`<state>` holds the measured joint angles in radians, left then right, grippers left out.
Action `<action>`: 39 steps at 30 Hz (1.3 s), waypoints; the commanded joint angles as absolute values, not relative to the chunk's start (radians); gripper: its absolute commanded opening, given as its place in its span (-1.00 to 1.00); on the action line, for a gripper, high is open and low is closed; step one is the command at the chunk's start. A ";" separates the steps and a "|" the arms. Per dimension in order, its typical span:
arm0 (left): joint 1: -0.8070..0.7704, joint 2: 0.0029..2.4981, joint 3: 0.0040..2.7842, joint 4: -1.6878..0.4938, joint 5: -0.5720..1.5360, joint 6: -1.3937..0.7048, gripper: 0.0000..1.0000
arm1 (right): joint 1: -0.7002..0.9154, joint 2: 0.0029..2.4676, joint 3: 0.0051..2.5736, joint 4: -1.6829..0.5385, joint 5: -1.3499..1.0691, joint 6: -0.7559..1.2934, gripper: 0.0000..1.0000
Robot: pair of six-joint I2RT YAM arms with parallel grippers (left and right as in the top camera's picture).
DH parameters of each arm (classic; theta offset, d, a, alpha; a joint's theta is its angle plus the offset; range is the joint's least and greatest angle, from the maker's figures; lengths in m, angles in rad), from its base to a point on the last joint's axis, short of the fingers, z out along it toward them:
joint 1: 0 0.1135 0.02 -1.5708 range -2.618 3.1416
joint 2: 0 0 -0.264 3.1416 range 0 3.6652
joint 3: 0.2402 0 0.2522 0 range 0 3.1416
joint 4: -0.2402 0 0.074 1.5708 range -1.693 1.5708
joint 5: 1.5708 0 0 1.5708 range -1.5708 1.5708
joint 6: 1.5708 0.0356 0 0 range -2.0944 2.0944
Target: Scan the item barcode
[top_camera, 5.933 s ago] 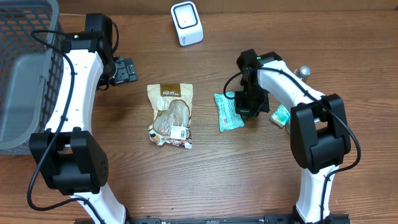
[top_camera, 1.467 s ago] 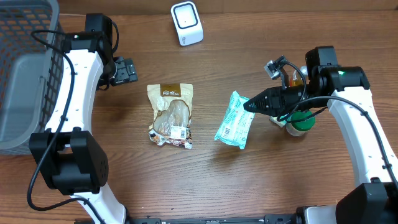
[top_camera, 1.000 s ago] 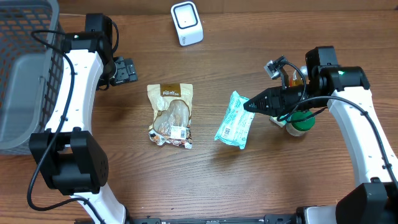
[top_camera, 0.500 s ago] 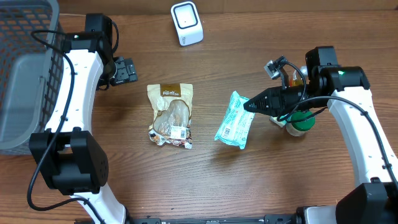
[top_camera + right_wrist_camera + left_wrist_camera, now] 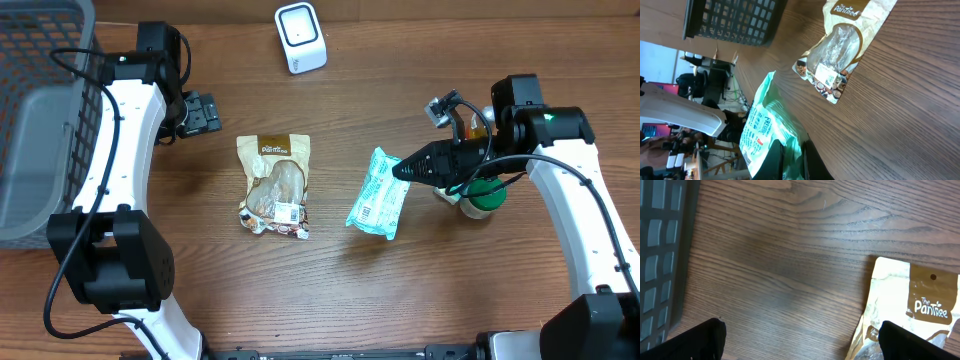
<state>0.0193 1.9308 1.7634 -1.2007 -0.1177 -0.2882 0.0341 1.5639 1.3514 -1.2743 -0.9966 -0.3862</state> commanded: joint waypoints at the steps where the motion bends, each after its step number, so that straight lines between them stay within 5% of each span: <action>1: 0.012 1.916 1.779 -1.200 -0.131 -0.284 0.99 | 0.038 1.543 1.357 -1.278 -1.015 -0.393 -0.92; 24: 0.012 1.916 1.779 -1.200 -0.130 -0.284 0.99 | 0.045 1.551 1.347 -1.258 -1.026 -0.329 -0.92; 39: 0.012 1.916 1.779 -1.200 -0.130 -0.284 0.99 | 0.197 1.551 1.347 -1.076 -0.522 0.039 -0.92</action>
<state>0.0193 1.9308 1.7634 -1.2007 -0.1177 -0.2878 0.1623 1.5642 1.3506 -1.0882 -0.6411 -0.0502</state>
